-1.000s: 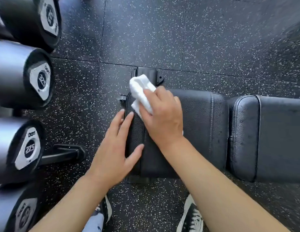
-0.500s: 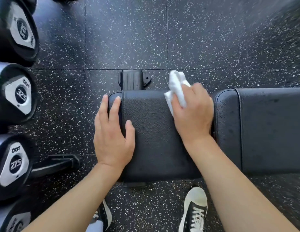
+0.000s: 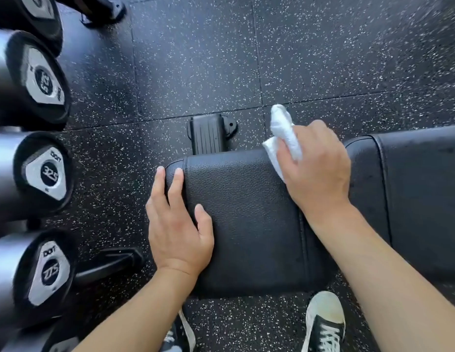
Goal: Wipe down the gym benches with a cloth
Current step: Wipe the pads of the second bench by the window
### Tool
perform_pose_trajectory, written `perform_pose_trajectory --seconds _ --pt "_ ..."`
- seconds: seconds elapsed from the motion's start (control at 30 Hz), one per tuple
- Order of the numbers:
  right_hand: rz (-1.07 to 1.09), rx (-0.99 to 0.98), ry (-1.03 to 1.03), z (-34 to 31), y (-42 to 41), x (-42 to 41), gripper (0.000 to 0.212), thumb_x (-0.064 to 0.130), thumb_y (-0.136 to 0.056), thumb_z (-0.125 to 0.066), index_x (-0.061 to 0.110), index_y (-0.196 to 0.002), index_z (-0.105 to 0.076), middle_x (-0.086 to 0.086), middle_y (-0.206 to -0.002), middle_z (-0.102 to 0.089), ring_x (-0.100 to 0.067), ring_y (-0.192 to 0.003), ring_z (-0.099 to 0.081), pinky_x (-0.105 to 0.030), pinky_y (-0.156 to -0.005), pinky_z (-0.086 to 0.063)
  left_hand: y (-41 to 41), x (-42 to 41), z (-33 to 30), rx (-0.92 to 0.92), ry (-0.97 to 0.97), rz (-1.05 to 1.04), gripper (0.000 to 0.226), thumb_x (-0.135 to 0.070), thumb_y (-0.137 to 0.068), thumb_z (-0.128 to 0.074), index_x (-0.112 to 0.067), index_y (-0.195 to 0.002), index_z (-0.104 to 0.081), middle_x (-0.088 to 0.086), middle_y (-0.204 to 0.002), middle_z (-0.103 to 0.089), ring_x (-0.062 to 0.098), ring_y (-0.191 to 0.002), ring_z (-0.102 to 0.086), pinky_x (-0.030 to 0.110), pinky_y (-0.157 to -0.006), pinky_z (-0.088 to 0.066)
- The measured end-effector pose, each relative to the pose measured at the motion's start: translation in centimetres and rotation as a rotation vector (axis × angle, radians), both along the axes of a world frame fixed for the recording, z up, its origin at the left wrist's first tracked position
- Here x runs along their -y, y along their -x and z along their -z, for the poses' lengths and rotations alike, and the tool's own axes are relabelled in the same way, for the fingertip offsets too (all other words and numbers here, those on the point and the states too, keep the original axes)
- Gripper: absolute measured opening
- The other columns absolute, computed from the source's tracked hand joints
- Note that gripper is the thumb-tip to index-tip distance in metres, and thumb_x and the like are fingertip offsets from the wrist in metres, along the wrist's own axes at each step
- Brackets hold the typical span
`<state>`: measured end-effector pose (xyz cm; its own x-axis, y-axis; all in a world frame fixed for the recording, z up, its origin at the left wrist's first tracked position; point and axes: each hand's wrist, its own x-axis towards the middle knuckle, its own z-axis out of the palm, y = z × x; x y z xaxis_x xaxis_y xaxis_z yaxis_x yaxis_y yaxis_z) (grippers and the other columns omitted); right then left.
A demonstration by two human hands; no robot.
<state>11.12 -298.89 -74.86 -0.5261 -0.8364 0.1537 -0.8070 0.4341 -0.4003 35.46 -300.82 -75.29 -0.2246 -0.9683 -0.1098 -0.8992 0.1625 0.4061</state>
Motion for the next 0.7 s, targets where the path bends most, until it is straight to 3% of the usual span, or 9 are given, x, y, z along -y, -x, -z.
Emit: perform_pose_trajectory --seconds 0.1,0.17,0.3,0.4,0.47,0.6,0.7 --pt "0.085 0.008 -0.070 -0.3 -0.1 0.2 0.026 0.035 -0.098 -0.059 0.010 -0.093 -0.064 -0.010 -0.091 -0.054 -0.033 -0.081 -0.051 -0.040 -0.068 -0.033 -0.1 0.0 0.1 0.007 0.006 0.000 0.070 -0.037 -0.091 -0.045 -0.020 -0.159 -0.033 0.002 -0.171 -0.021 0.037 -0.136 -0.042 0.056 -0.091 -0.054" --pt "0.063 -0.051 -0.132 -0.7 -2.3 2.1 0.024 0.036 -0.095 -0.060 0.012 -0.096 -0.064 -0.010 -0.093 -0.057 -0.033 -0.082 -0.053 -0.040 -0.069 -0.032 0.0 -0.1 0.1 0.007 0.010 0.007 0.070 -0.037 -0.092 -0.045 -0.019 -0.159 -0.033 0.003 -0.171 -0.021 0.038 -0.138 -0.041 0.054 -0.095 -0.051" --pt "-0.211 -0.030 -0.129 -1.2 -8.8 6.5 0.027 0.044 -0.097 -0.056 0.021 -0.109 -0.065 -0.003 -0.105 -0.062 -0.027 -0.094 -0.059 -0.040 -0.078 -0.038 -0.1 -0.1 0.1 0.003 0.018 0.019 0.068 -0.035 -0.093 -0.043 -0.015 -0.158 -0.035 0.007 -0.171 -0.021 0.038 -0.142 -0.037 0.050 -0.109 -0.040" --pt "-0.282 -0.020 -0.050 -0.6 -9.6 6.3 0.027 0.045 -0.098 -0.057 0.020 -0.105 -0.065 -0.002 -0.101 -0.061 -0.026 -0.092 -0.058 -0.038 -0.076 -0.037 -0.2 -0.1 0.1 -0.005 0.034 0.028 0.068 -0.035 -0.093 -0.041 -0.014 -0.157 -0.036 0.007 -0.171 -0.021 0.034 -0.143 -0.036 0.051 -0.111 -0.039" --pt "-0.194 -0.044 0.024 -0.2 -7.4 3.6 0.025 0.040 -0.097 -0.062 0.017 -0.102 -0.067 -0.004 -0.094 -0.059 -0.028 -0.084 -0.056 -0.039 -0.072 -0.037 -0.2 -0.1 0.1 0.013 0.037 0.015 0.069 -0.036 -0.092 -0.042 -0.015 -0.157 -0.035 0.006 -0.171 -0.021 0.034 -0.141 -0.037 0.054 -0.107 -0.044" --pt "-0.060 -0.027 0.103 0.5 -4.3 -7.0 0.033 0.041 -0.108 -0.051 0.013 -0.113 -0.069 -0.005 -0.089 -0.053 -0.029 -0.074 -0.049 -0.043 -0.066 -0.038 0.2 -0.2 0.2 0.004 0.032 0.011 0.069 -0.036 -0.092 -0.043 -0.017 -0.157 -0.034 0.004 -0.170 -0.022 0.033 -0.141 -0.037 0.058 -0.097 -0.049" --pt "-0.067 0.030 0.087 0.5 -6.2 -15.7 0.028 0.043 -0.103 -0.062 0.019 -0.118 -0.065 0.003 -0.090 -0.049 -0.026 -0.069 -0.042 -0.039 -0.064 -0.033 0.3 -0.2 0.0 0.002 0.039 0.009 0.069 -0.036 -0.092 -0.043 -0.015 -0.157 -0.035 0.006 -0.170 -0.023 0.035 -0.142 -0.037 0.060 -0.096 -0.049"
